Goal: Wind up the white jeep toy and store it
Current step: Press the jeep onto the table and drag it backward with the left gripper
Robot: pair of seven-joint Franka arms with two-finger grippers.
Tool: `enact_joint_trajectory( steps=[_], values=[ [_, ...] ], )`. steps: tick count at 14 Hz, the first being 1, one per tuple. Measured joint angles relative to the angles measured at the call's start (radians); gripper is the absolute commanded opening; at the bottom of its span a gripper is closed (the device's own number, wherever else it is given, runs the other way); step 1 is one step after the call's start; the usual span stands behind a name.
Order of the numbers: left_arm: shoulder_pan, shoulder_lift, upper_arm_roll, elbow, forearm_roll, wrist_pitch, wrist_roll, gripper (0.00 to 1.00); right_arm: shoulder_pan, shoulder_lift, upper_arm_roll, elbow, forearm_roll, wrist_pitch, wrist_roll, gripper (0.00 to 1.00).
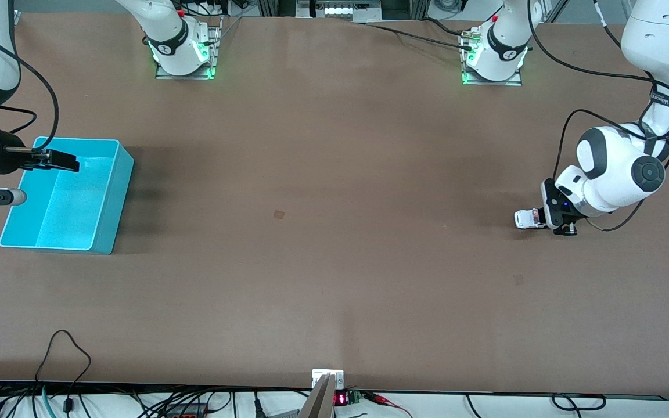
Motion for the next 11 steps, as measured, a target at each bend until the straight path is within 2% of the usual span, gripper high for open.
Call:
enact_joint_trajectory(
  steps=[11],
  values=[
    [0.06, 0.023, 0.0, 0.041, 0.023, -0.019, 0.073, 0.35, 0.004, 0.0, 0.0, 0.0, 0.0, 0.0, 0.0, 1.0]
  ],
)
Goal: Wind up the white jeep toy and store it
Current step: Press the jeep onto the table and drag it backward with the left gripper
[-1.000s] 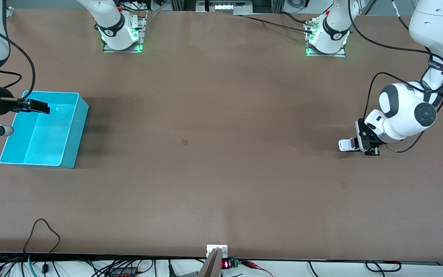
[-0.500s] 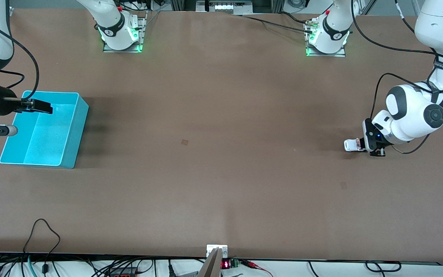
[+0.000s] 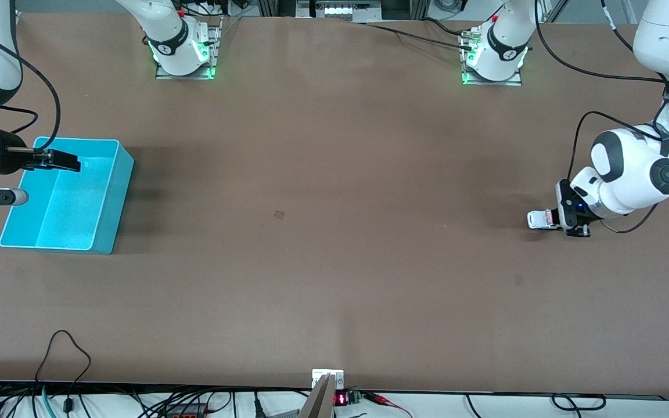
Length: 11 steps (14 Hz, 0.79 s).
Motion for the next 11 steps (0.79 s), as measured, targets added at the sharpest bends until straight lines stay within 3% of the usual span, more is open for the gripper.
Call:
enact_joint_trajectory(
  steps=[11],
  values=[
    [0.061, 0.025, 0.0, 0.041, 0.004, -0.011, 0.072, 0.36, 0.001, 0.0, 0.0, 0.0, 0.0, 0.0, 0.0, 1.0]
  ],
)
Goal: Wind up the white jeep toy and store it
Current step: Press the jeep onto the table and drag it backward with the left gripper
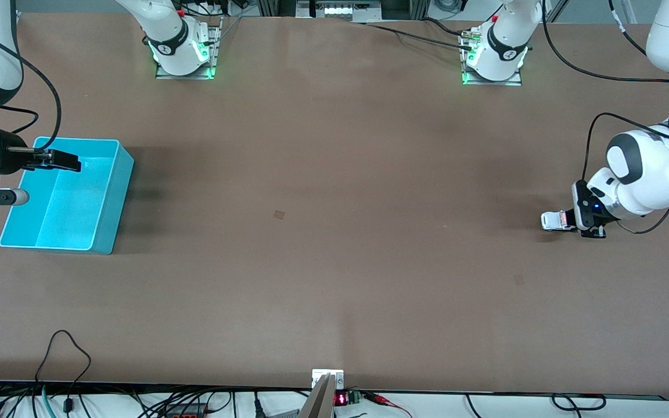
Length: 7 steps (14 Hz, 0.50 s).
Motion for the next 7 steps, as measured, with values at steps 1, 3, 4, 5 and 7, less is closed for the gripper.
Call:
enact_joint_trajectory(
  steps=[1, 3, 4, 5, 7],
  values=[
    [0.005, 0.002, 0.0, 0.003, 0.0, 0.0, 0.007, 0.36, 0.0, 0.0, 0.0, 0.0, 0.0, 0.0, 0.0, 1.0],
    [0.009, 0.003, 0.0, 0.006, 0.0, 0.0, 0.012, 0.44, 0.0, 0.0, 0.0, 0.0, 0.0, 0.0, 0.0, 1.0],
    [0.009, 0.004, 0.0, 0.006, 0.0, 0.0, 0.013, 0.69, 0.0, 0.0, 0.0, 0.0, 0.0, 0.0, 0.0, 1.0],
    [0.009, 0.004, 0.0, 0.006, 0.001, 0.001, 0.015, 1.0, 0.0, 0.0, 0.0, 0.0, 0.0, 0.0, 0.0, 1.0],
    [0.011, 0.033, -0.01, 0.012, 0.001, 0.019, 0.022, 1.0, 0.0, 0.0, 0.0, 0.0, 0.0, 0.0, 0.0, 1.0]
  ],
)
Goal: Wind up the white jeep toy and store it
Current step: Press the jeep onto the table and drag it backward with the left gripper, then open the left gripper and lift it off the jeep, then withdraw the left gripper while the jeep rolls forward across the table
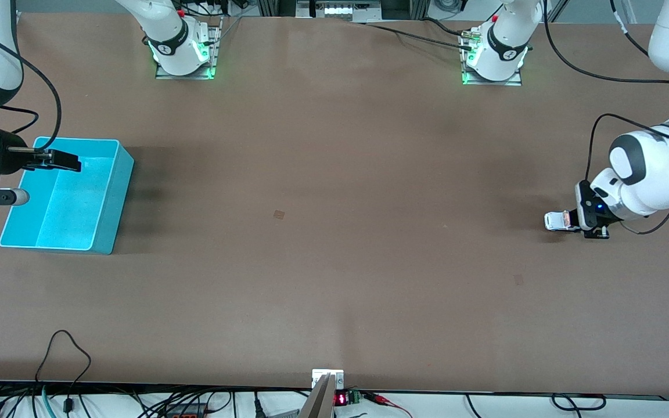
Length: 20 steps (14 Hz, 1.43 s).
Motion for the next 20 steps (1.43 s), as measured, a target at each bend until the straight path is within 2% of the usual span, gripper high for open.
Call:
enact_joint_trajectory(
  steps=[3, 6, 10, 20],
  values=[
    [0.007, 0.01, -0.044, 0.034, 0.0, -0.051, 0.001, 1.0, 0.0, 0.0, 0.0, 0.0, 0.0, 0.0, 0.0, 1.0],
    [0.007, -0.064, -0.086, 0.089, 0.0, -0.213, 0.001, 1.0, 0.0, 0.0, 0.0, 0.0, 0.0, 0.0, 0.0, 1.0],
    [0.007, -0.154, -0.096, 0.141, 0.0, -0.376, 0.001, 1.0, 0.0, 0.0, 0.0, 0.0, 0.0, 0.0, 0.0, 1.0],
    [-0.059, -0.185, -0.113, 0.163, 0.0, -0.398, -0.034, 1.0, 0.0, 0.0, -0.001, 0.0, 0.0, 0.0, 0.0, 1.0]
  ],
)
